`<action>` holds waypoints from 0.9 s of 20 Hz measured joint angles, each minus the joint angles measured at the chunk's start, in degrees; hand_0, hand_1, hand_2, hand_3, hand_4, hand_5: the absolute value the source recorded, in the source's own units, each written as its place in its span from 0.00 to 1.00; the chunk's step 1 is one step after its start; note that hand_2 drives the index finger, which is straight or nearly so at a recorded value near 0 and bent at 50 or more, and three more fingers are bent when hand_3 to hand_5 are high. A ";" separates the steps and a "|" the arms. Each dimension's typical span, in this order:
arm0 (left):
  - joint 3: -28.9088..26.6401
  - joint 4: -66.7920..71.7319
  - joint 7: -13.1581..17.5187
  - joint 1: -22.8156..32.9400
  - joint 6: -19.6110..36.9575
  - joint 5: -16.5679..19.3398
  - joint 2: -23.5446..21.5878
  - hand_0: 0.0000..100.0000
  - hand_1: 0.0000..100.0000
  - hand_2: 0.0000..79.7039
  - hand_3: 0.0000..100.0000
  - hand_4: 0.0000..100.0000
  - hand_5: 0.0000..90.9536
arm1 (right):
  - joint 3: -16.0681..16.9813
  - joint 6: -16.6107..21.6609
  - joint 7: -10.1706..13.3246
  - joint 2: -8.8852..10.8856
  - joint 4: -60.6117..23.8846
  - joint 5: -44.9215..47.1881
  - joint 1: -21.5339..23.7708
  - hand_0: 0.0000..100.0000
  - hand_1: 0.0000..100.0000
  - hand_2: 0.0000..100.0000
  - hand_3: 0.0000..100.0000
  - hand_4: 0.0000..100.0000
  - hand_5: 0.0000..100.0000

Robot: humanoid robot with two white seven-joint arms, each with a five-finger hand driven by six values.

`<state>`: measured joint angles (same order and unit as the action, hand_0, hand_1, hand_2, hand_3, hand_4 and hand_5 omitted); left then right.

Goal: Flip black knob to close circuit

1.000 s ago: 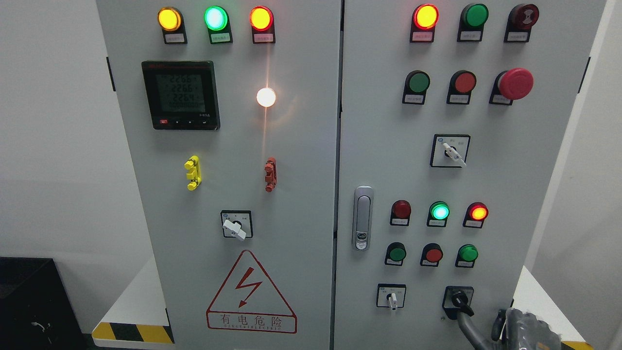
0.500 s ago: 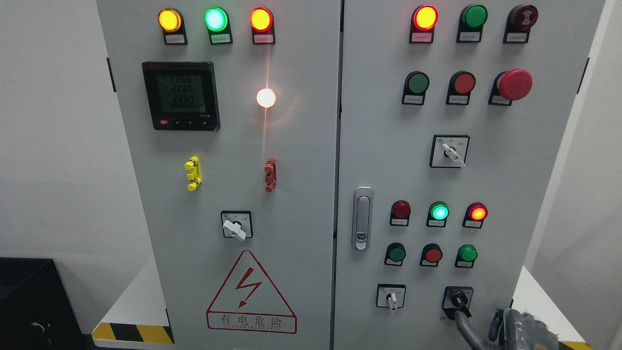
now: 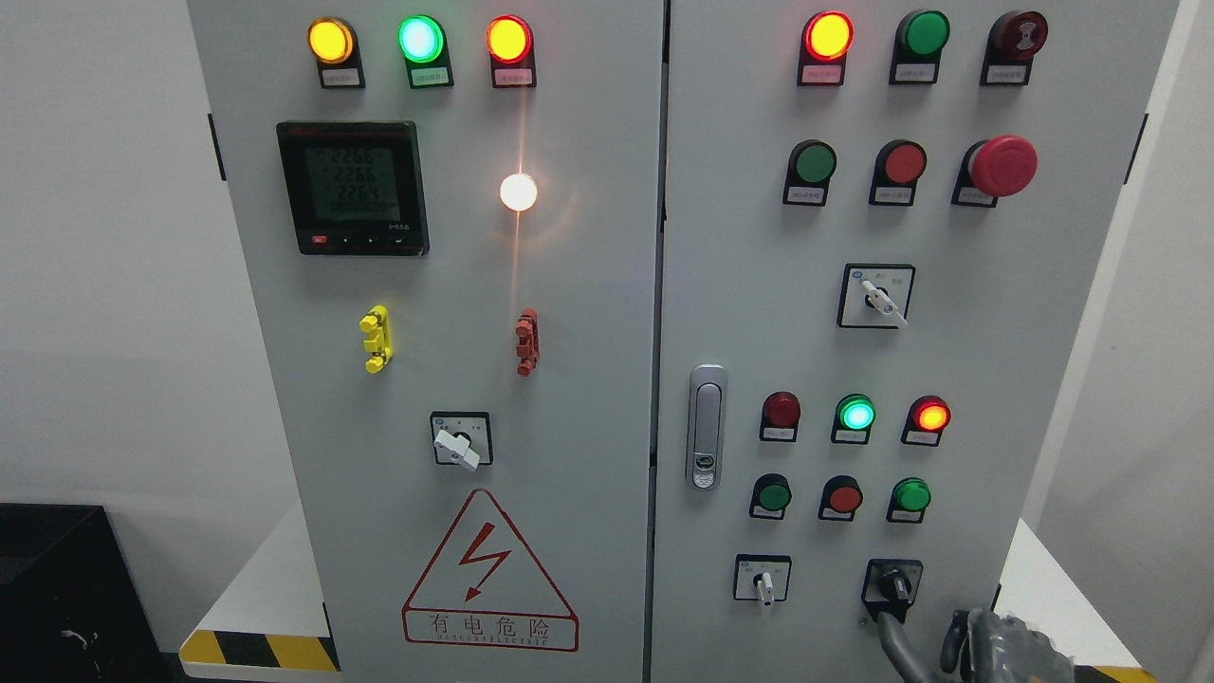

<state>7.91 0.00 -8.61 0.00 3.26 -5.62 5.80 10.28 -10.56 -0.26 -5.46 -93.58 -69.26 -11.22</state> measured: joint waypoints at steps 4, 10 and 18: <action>0.00 0.00 0.00 0.00 0.00 0.00 0.00 0.12 0.56 0.00 0.00 0.00 0.00 | -0.55 1.09 0.97 -0.12 -0.23 0.06 0.35 0.00 0.04 0.81 1.00 0.97 1.00; 0.00 0.00 0.00 0.00 0.00 0.00 0.00 0.12 0.56 0.00 0.00 0.00 0.00 | -1.33 1.57 1.67 -0.39 -1.41 2.13 1.89 0.00 0.05 0.72 1.00 0.93 0.97; 0.00 0.00 0.00 0.00 0.00 0.00 0.00 0.12 0.56 0.00 0.00 0.00 0.00 | -2.81 1.18 3.07 -0.78 -4.82 13.77 6.80 0.00 0.07 0.57 0.87 0.81 0.77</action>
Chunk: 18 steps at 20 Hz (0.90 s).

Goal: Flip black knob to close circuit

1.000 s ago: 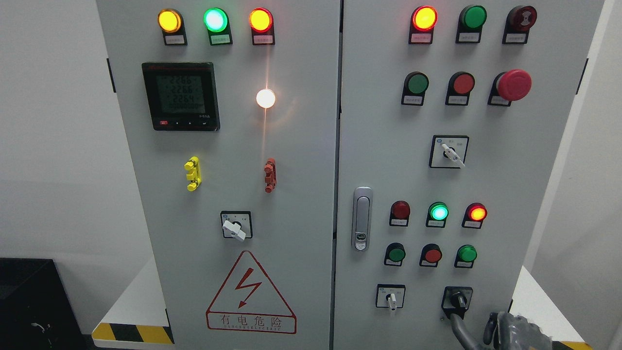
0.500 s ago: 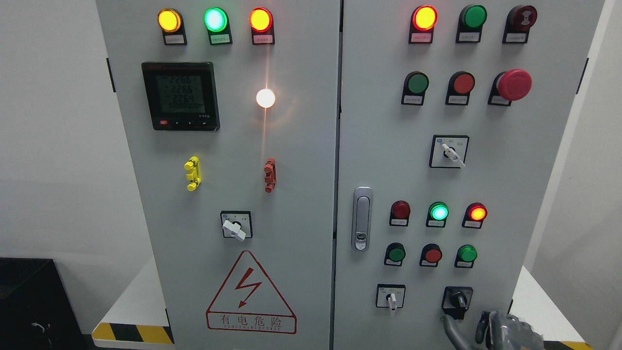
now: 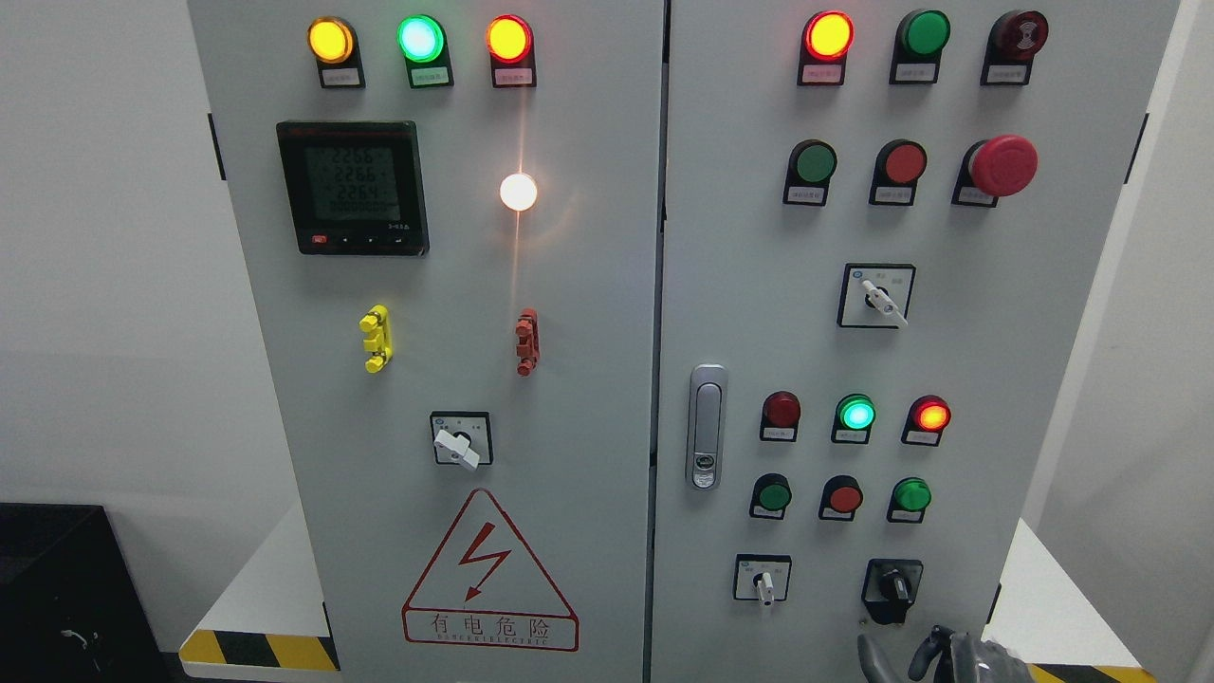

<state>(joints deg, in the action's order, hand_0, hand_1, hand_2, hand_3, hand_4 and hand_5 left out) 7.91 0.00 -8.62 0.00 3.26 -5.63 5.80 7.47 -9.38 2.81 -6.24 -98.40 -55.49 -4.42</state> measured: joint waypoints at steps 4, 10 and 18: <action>0.00 0.00 0.00 0.00 0.00 0.00 0.00 0.12 0.56 0.00 0.00 0.00 0.00 | -0.70 0.34 1.95 -0.36 -2.62 8.29 2.43 0.00 0.08 0.50 0.77 0.71 0.64; 0.00 0.00 0.00 0.00 0.00 0.00 0.00 0.12 0.56 0.00 0.00 0.00 0.00 | -2.05 4.01 6.67 -0.69 -6.41 21.73 7.12 0.00 0.07 0.36 0.57 0.54 0.42; 0.00 0.00 0.00 0.00 0.00 0.00 0.00 0.12 0.56 0.00 0.00 0.00 0.00 | -4.61 6.49 7.93 -0.83 -10.90 41.46 12.96 0.00 0.06 0.20 0.35 0.30 0.19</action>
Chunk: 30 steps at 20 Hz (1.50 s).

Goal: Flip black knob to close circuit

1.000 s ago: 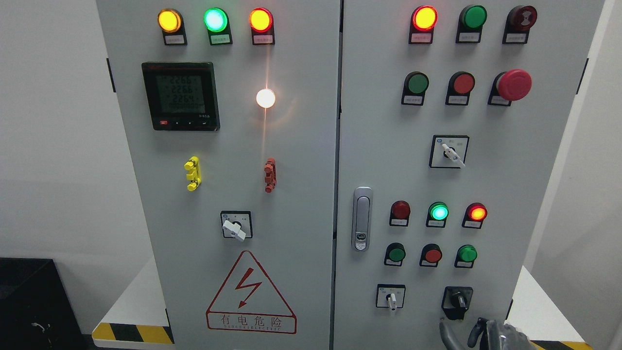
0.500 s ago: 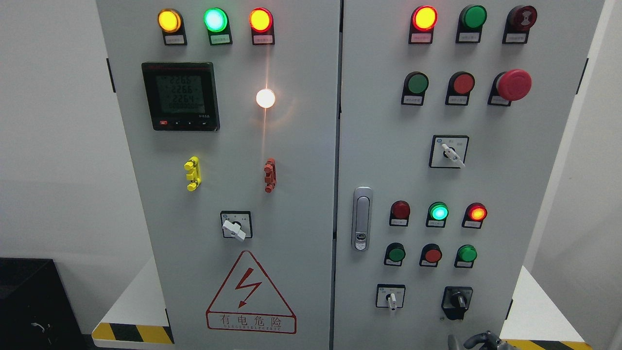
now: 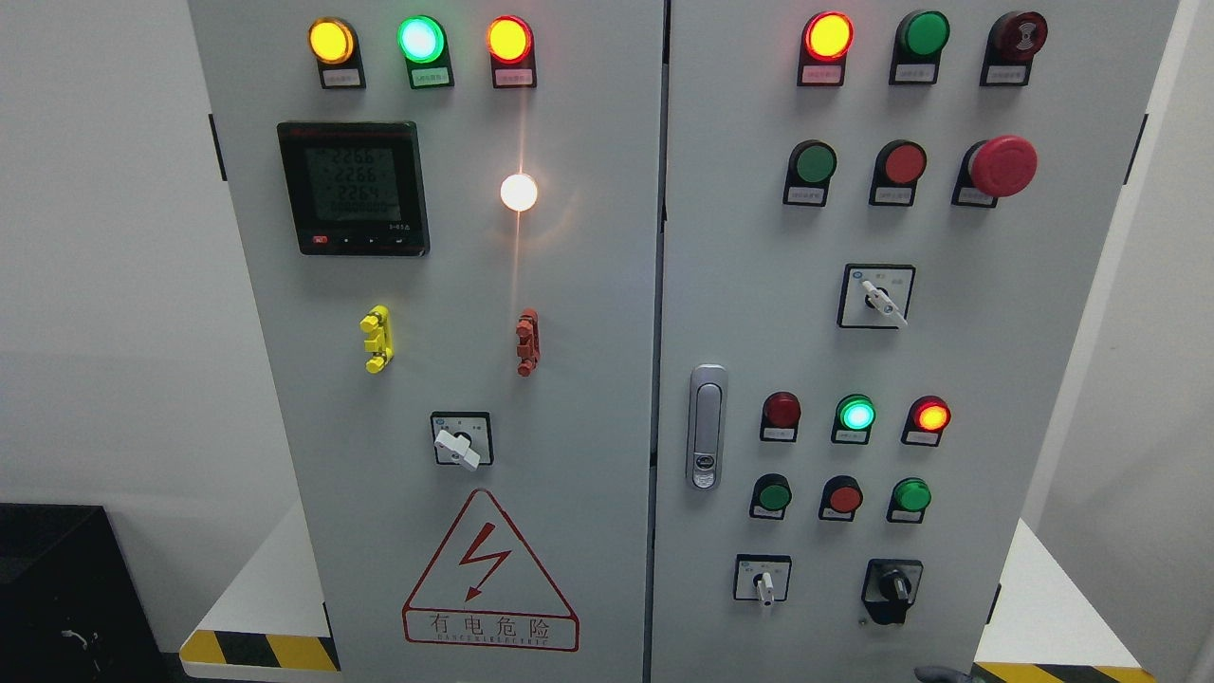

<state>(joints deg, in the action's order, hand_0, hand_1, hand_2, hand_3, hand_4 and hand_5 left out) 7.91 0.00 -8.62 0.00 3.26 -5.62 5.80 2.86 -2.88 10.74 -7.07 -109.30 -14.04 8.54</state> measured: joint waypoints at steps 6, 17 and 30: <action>0.00 0.00 0.00 0.00 0.00 0.00 0.00 0.12 0.56 0.00 0.00 0.00 0.00 | -1.20 3.85 -3.23 -0.02 -1.75 12.25 1.91 0.00 0.05 0.09 0.21 0.14 0.01; 0.00 0.00 0.00 0.00 0.00 0.00 0.00 0.12 0.56 0.00 0.00 0.00 0.00 | -2.25 10.46 -10.24 0.03 -3.02 20.78 5.43 0.00 0.02 0.00 0.07 0.00 0.00; 0.00 0.00 0.00 0.00 0.00 0.00 0.00 0.12 0.56 0.00 0.00 0.00 0.00 | -2.01 11.19 -11.28 0.09 -3.60 23.32 7.09 0.00 0.02 0.00 0.04 0.00 0.00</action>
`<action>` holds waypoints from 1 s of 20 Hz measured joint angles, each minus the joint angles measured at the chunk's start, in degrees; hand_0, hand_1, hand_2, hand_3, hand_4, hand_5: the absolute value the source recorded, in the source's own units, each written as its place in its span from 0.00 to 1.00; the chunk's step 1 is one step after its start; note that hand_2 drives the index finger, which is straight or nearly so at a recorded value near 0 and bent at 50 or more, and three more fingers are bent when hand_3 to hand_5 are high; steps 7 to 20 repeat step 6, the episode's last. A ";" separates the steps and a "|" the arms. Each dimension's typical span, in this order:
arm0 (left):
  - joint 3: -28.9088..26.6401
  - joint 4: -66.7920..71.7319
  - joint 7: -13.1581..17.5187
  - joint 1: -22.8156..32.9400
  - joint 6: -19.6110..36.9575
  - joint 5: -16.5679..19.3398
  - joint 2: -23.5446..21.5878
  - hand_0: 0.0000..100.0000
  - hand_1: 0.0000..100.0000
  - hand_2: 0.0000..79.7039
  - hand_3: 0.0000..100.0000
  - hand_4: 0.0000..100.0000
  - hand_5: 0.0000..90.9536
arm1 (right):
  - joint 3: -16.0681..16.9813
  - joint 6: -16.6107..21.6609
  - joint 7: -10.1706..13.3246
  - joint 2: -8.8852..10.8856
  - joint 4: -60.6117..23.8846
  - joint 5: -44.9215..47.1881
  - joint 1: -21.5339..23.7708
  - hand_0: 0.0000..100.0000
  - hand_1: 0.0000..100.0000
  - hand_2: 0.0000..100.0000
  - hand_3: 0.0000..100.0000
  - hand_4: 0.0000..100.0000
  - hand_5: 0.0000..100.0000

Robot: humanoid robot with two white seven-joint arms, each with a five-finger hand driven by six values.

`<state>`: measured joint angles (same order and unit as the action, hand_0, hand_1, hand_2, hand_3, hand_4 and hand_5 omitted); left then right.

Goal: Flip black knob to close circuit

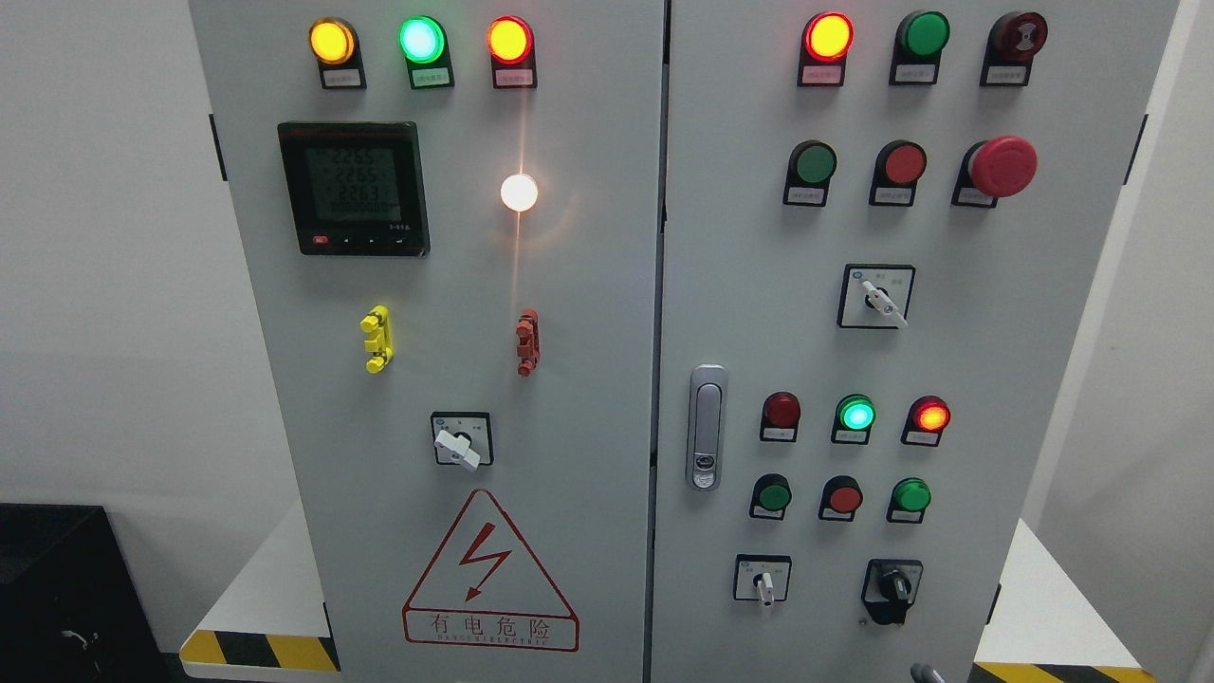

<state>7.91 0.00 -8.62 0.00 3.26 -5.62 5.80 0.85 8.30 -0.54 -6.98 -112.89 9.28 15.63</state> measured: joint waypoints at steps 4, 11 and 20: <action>0.00 0.00 0.00 0.00 0.00 0.00 0.00 0.12 0.56 0.00 0.00 0.00 0.00 | 0.41 -0.61 -0.18 0.04 0.03 0.25 0.50 0.00 0.04 0.00 0.11 0.04 0.00; 0.00 0.00 0.00 0.00 0.00 0.00 0.00 0.12 0.56 0.00 0.00 0.00 0.00 | 0.57 -1.51 -0.18 0.07 0.20 0.29 1.48 0.00 0.05 0.00 0.13 0.07 0.00; 0.00 0.00 0.00 0.00 0.00 0.00 0.00 0.12 0.56 0.00 0.00 0.00 0.00 | 0.57 -1.51 -0.18 0.07 0.20 0.29 1.48 0.00 0.05 0.00 0.13 0.07 0.00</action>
